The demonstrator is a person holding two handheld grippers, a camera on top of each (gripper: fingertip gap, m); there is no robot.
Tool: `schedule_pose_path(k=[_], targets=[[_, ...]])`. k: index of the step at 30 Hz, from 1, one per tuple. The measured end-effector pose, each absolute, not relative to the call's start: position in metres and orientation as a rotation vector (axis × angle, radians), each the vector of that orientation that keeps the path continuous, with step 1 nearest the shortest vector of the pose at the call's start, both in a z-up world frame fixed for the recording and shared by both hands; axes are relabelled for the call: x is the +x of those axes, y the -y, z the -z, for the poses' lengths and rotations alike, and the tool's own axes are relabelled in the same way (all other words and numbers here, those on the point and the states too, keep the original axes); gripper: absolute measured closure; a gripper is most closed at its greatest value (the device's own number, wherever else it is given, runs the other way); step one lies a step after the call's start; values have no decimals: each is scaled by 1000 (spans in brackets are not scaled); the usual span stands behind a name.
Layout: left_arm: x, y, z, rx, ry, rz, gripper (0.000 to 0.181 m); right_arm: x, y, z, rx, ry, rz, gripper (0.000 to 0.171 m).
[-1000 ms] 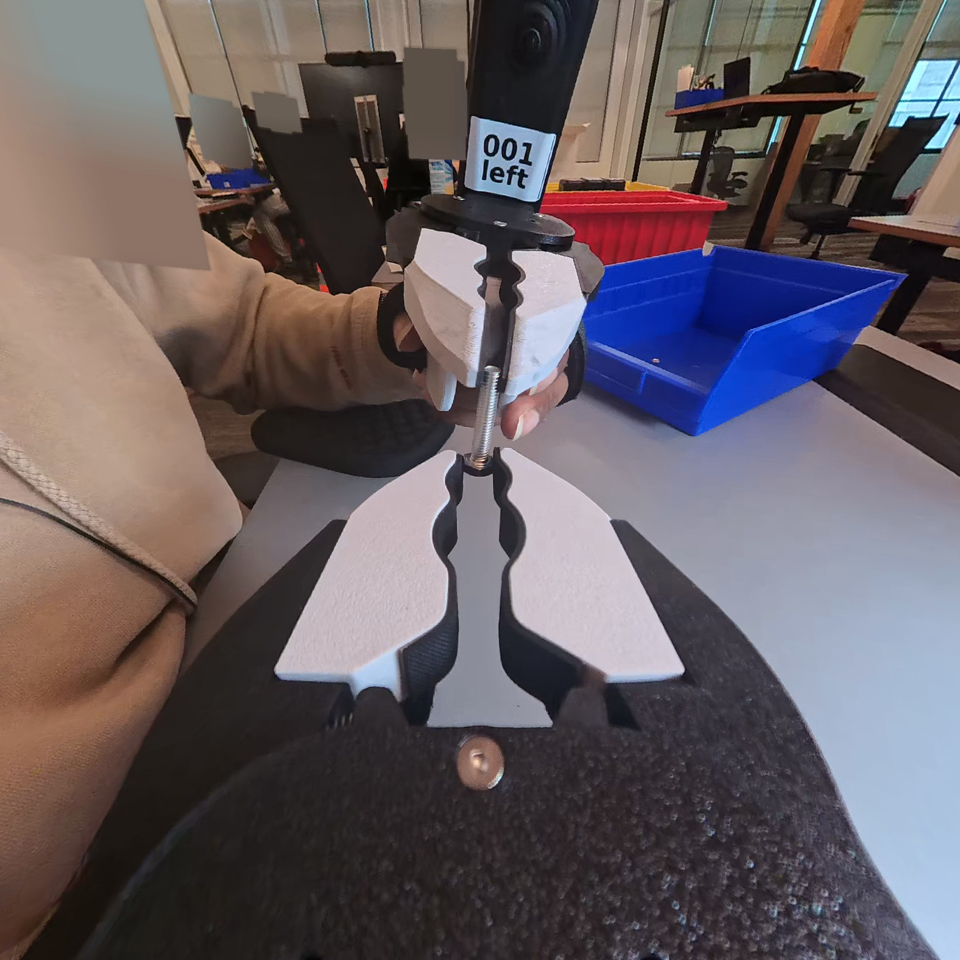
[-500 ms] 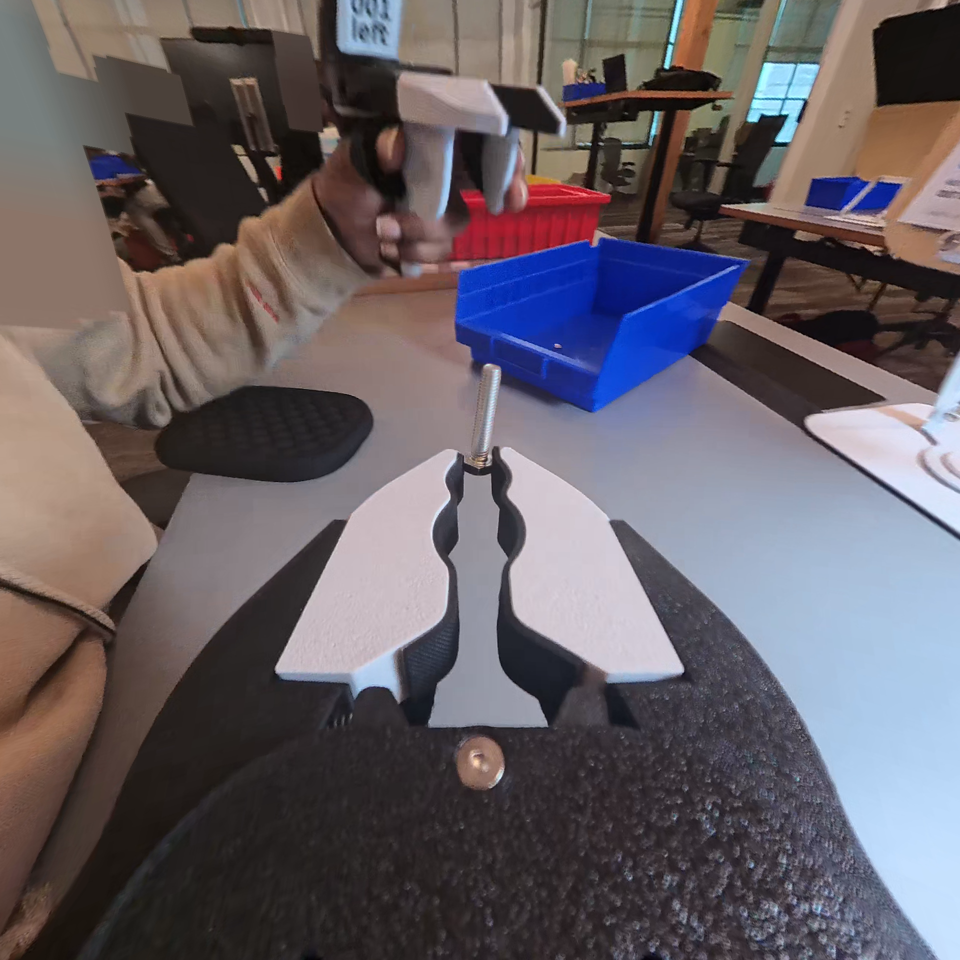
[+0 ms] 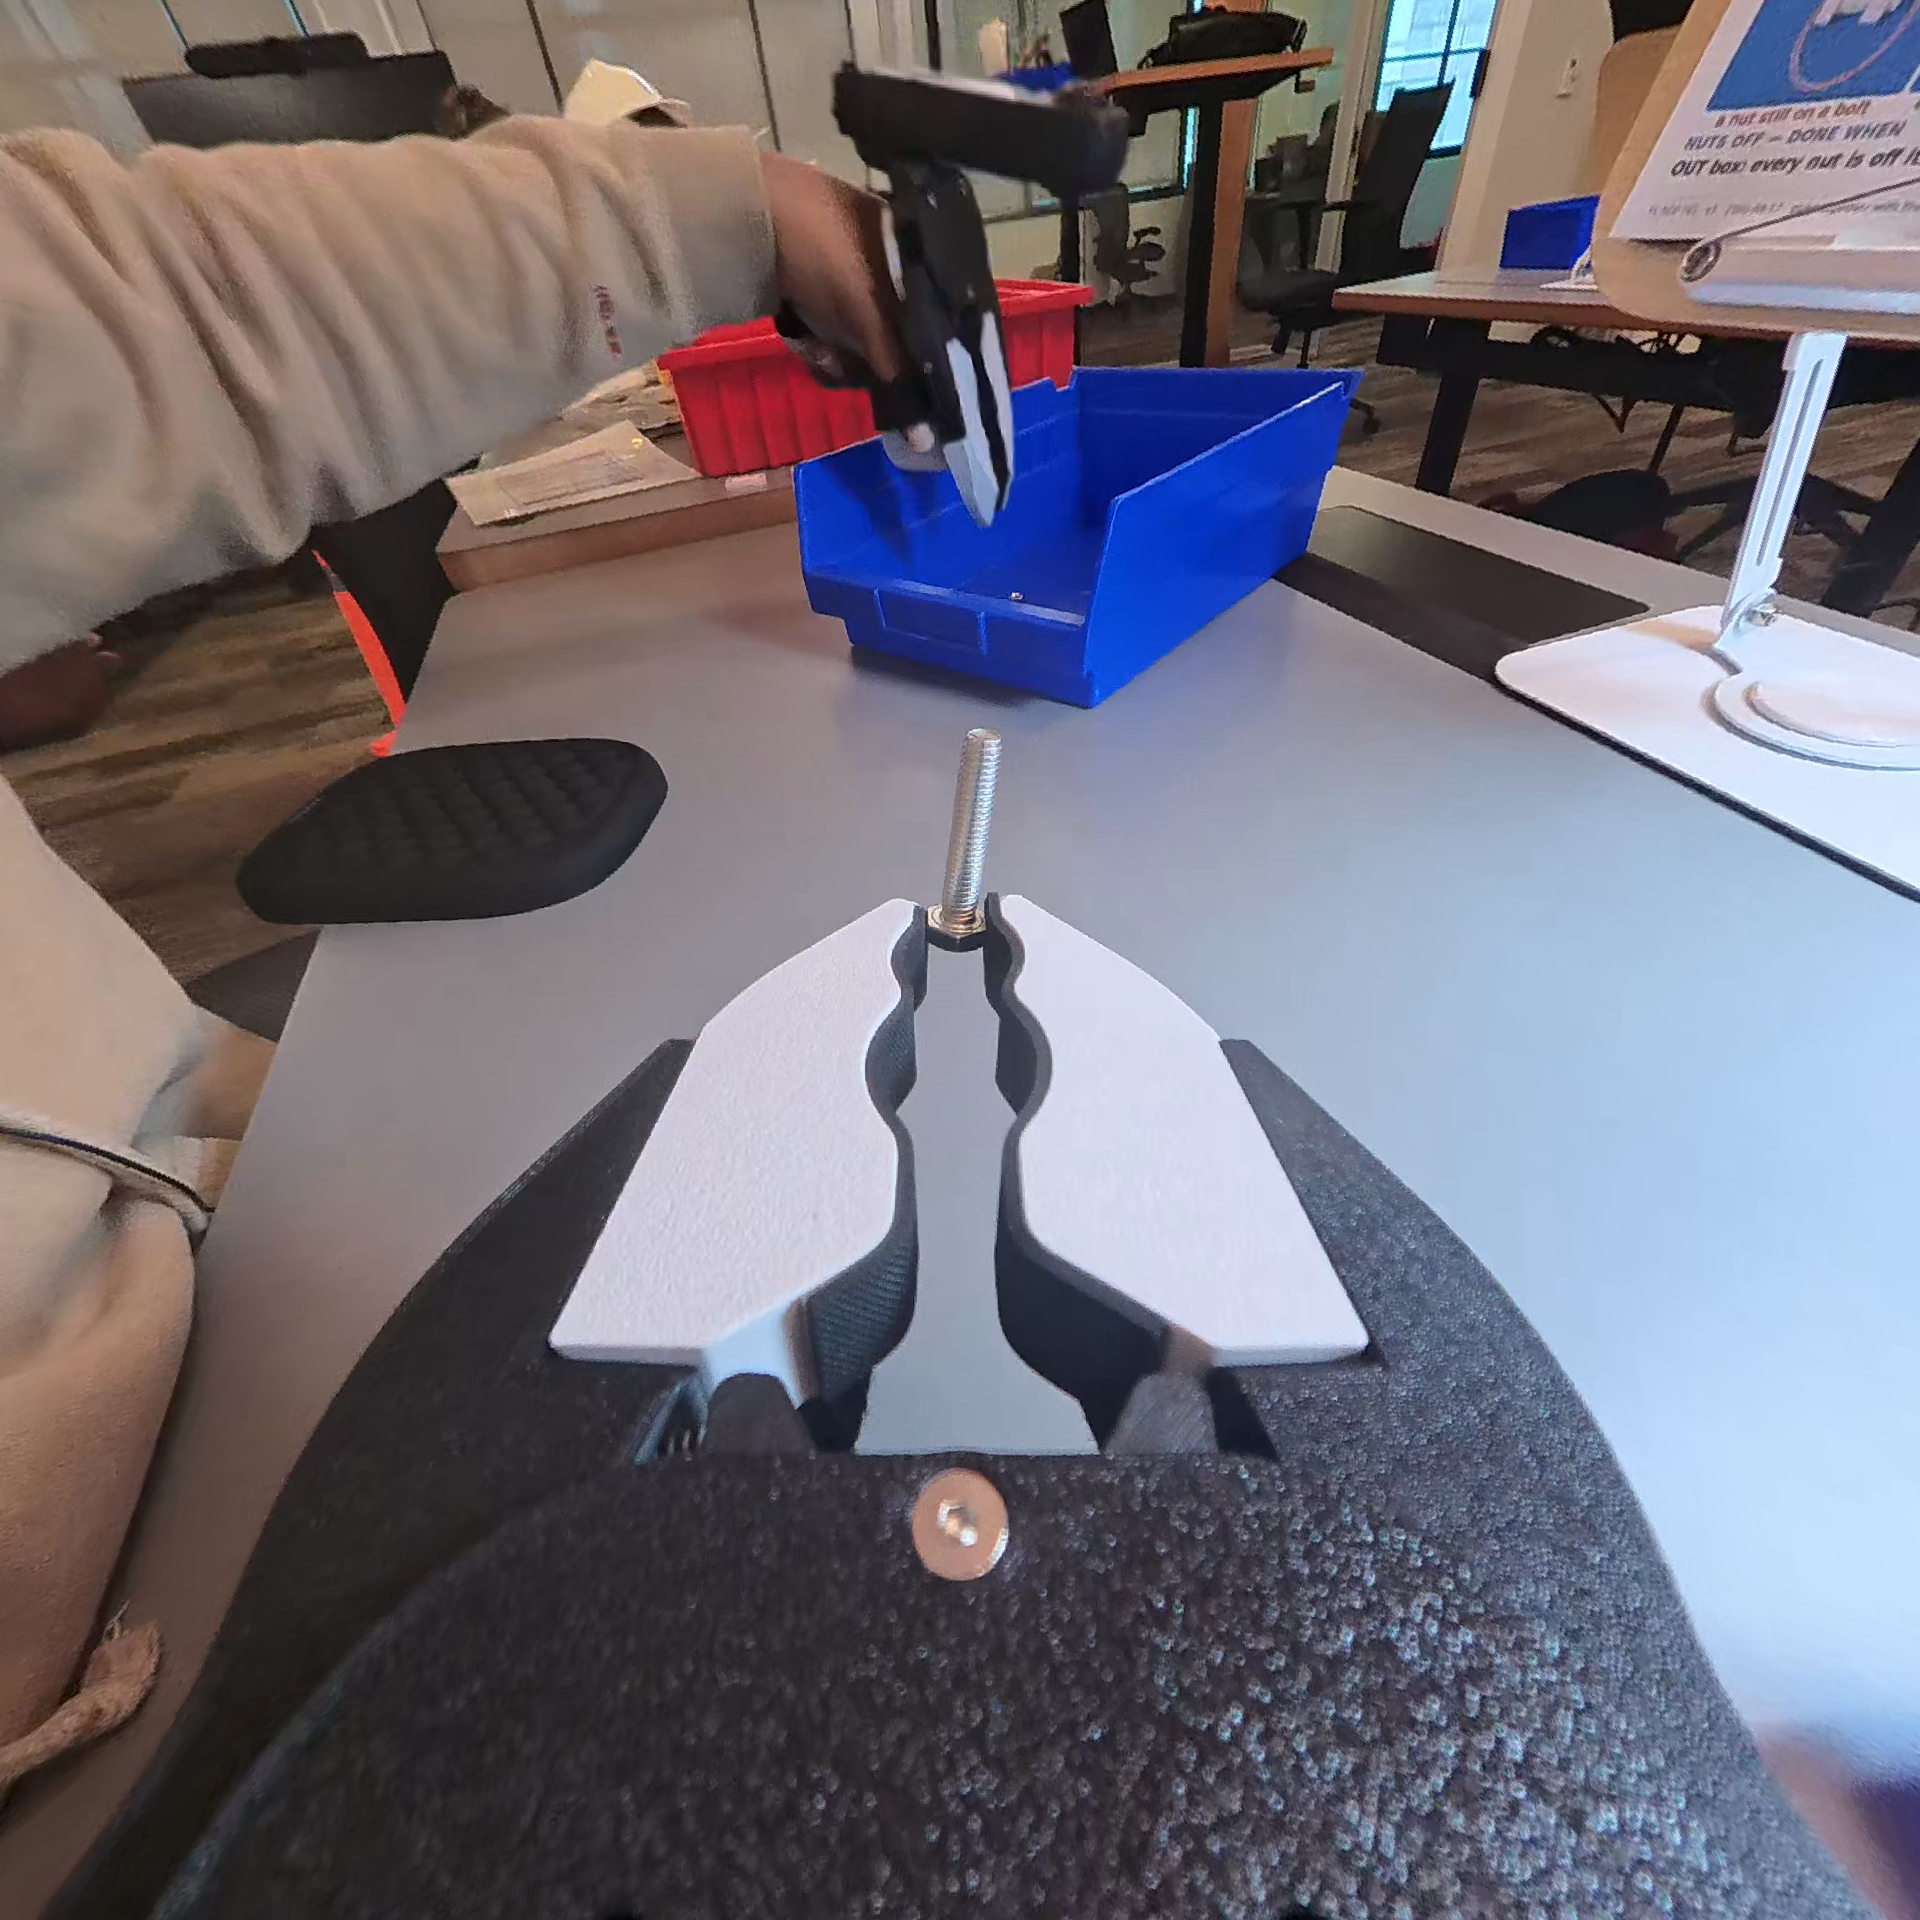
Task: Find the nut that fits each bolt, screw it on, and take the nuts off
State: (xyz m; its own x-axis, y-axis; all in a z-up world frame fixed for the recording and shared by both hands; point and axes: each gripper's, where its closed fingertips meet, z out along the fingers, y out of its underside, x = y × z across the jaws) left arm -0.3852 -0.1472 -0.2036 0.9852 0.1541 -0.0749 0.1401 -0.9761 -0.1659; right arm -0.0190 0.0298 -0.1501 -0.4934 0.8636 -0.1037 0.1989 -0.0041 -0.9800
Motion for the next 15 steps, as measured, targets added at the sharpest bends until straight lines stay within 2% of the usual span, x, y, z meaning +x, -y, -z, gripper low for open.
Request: schedule_pose_path(k=[6,15], targets=[[-402,145,243,-3130,371,-85,157,-16,-30,153,-1108,1731,-1567,161],[-411,149,262,-3189,554,-10,158,-14,-32,153,-1109,1731,-1578,161]])
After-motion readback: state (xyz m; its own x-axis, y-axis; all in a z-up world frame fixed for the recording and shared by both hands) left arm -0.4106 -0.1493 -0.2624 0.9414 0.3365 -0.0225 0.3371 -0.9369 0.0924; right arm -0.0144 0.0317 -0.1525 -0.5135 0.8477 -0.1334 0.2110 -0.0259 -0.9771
